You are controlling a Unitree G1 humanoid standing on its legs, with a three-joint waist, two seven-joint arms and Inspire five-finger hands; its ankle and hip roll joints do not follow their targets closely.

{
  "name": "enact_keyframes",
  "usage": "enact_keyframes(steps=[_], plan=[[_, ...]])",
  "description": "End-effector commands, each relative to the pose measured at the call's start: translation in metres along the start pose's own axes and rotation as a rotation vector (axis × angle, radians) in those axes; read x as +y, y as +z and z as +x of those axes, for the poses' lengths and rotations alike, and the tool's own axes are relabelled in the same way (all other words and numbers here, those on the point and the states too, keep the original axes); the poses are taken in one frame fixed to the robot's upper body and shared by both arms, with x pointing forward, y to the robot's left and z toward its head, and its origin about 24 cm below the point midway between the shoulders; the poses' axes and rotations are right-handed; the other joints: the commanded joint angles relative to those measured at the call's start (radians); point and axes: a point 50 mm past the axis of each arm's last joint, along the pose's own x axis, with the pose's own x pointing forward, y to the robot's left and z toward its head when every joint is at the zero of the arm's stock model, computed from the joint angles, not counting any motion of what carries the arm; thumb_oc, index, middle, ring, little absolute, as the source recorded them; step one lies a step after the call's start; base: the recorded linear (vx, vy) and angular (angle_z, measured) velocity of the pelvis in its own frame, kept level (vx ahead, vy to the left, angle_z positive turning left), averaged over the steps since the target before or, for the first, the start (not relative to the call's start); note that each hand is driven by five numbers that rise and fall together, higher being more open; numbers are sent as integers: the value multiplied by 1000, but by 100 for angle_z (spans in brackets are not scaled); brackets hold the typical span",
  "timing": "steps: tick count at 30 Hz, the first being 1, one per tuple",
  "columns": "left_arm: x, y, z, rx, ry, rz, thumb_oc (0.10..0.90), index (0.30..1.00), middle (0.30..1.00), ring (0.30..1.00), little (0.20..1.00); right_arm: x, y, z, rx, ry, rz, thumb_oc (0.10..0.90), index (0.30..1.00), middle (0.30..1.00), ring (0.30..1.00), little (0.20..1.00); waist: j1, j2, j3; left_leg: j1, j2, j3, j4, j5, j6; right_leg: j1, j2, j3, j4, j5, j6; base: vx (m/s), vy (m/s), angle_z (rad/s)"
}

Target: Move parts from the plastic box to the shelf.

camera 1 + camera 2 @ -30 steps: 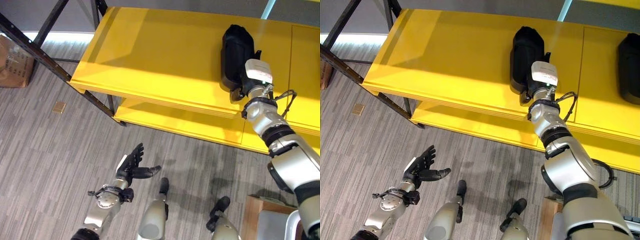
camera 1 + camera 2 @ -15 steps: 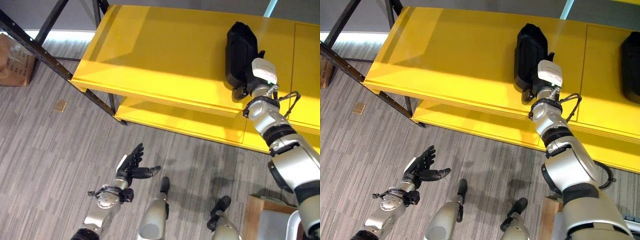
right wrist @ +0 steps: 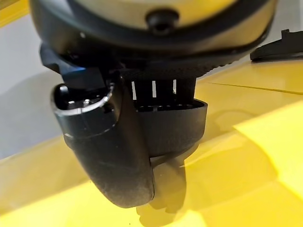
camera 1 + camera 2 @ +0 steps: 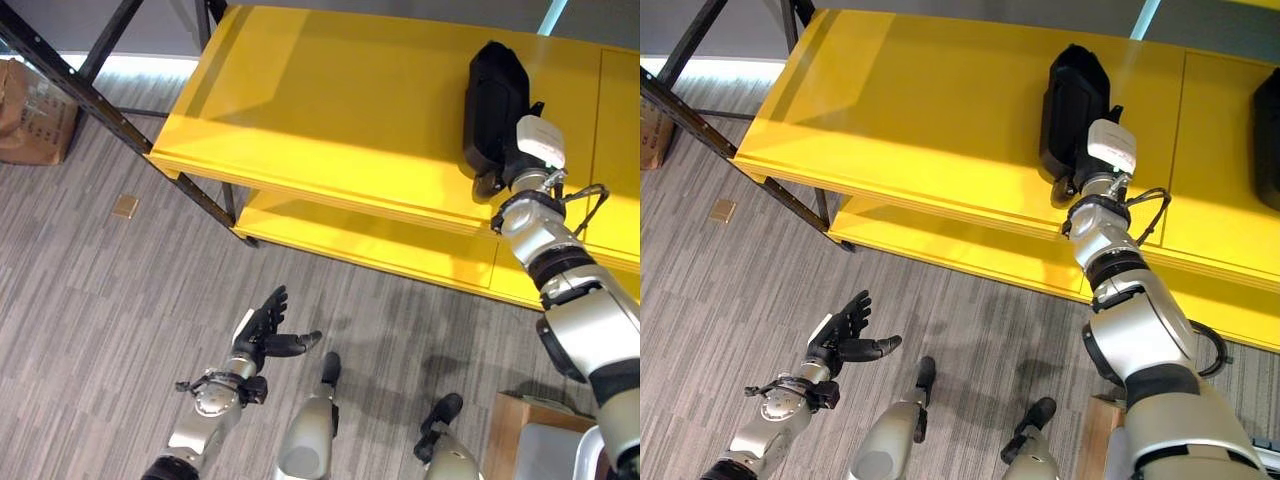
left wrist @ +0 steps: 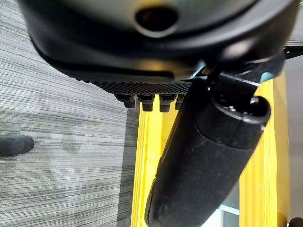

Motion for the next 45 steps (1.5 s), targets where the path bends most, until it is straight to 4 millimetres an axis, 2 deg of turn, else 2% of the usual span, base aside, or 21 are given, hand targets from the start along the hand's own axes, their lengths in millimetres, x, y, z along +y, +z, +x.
enact_keyframes(steps=[1,24,45], plan=[[-1,37,4,-171,-41,15,900,1000,1000,1000,1000,-46,-16,14,100,-150,-32,400,300,300,300,300,12,-5,-3,9,42,-12,17,-15,-9,14,-64,71,101,5,84,0,0,0],[-2,38,4,-170,-42,27,900,1000,1000,1000,1000,-41,-30,10,200,-158,41,400,300,300,300,300,13,3,7,-2,40,-17,26,-15,-8,11,-66,73,106,6,85,0,0,0],[0,36,4,-163,-33,34,900,1000,1000,1000,1000,-42,-34,10,215,-153,53,400,300,300,300,300,15,1,6,0,38,-18,29,-18,-7,15,-65,73,104,7,85,0,0,0]])
